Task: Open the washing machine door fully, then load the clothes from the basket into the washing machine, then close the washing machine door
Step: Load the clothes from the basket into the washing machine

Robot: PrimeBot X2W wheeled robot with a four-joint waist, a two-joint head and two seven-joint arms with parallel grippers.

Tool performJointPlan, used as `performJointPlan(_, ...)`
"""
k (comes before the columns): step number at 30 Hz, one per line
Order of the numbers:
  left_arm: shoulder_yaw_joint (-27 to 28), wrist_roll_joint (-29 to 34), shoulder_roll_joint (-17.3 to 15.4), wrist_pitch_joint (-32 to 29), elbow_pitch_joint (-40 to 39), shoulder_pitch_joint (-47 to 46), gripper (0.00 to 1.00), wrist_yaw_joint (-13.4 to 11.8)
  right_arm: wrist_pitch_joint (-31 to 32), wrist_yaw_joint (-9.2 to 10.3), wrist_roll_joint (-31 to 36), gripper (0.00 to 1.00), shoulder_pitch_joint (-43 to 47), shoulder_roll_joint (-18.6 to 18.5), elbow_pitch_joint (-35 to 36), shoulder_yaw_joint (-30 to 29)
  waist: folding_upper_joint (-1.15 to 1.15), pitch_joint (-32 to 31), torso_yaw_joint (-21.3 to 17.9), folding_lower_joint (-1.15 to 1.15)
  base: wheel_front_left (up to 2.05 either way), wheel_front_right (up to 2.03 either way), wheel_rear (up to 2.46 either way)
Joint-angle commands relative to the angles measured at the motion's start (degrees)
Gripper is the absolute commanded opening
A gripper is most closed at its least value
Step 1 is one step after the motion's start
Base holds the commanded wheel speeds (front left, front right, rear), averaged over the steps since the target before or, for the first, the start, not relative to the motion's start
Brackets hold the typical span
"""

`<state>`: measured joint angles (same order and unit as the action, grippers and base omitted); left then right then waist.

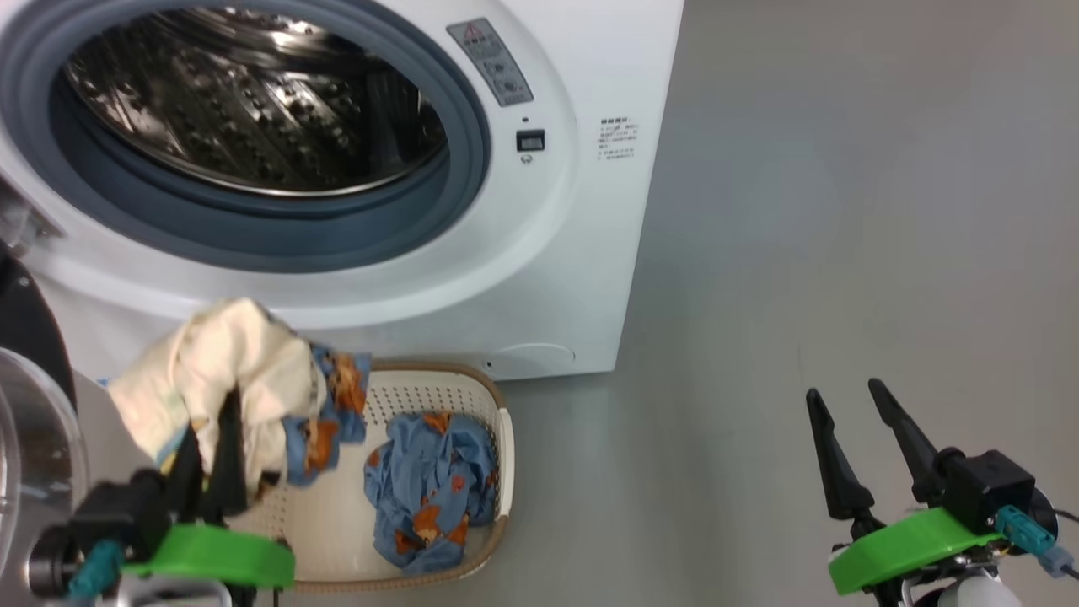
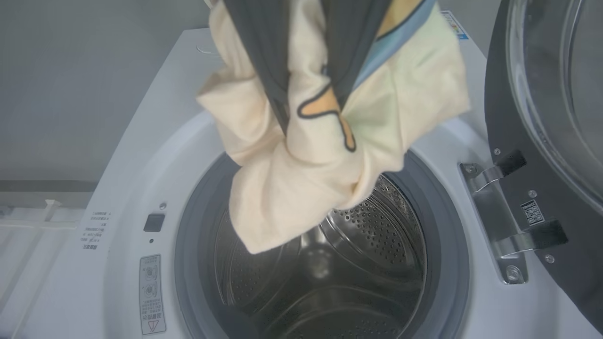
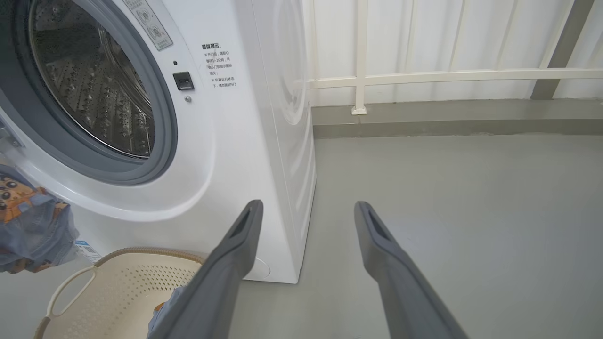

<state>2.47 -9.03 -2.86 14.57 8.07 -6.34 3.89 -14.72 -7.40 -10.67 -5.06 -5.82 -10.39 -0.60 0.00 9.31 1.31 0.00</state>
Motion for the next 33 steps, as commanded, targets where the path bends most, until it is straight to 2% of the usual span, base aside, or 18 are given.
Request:
performJointPlan(1, 2.09, -0.51, -0.91, 0.42, -1.10, -2.79, 0.00, 0.18, -0.28, -0.09, -0.33, 1.00, -1.79, -0.22, 1.61, 1.53, 0.00, 2.67, -0.88, 0.00, 0.00, 0.00, 0.00)
performJointPlan(11, 2.86, -0.67, -3.75, 0.42, 5.54, -18.66, 0.00, 1.63, -0.28, -0.09, -0.62, 1.00, -5.60, -0.39, 2.01, 2.51, 0.00, 8.23, -4.09, 0.00, 0.00, 0.00, 0.00)
performJointPlan(19, 2.65, -0.46, -8.66, 0.41, 13.75, -31.26, 0.00, 2.50, -0.28, -0.09, -0.75, 1.00, -6.89, 0.13, 2.76, 2.38, 0.00, 13.10, -6.49, 0.00, 0.00, 0.00, 0.00)
performJointPlan(26, 0.84, -0.34, -11.39, -1.14, 21.43, -41.31, 0.00, 2.91, -0.28, -0.09, -1.10, 1.00, -8.03, 0.24, 3.36, 2.21, 0.00, 19.23, -7.45, 0.00, 0.00, 0.00, 0.00)
performJointPlan(33, -0.39, -1.79, -12.77, -3.22, 29.87, -51.77, 0.00, 3.22, -0.28, -0.09, -1.94, 1.00, -9.27, 1.14, 3.11, 4.38, 0.00, 26.02, -8.42, 0.00, 0.00, 0.00, 0.00)
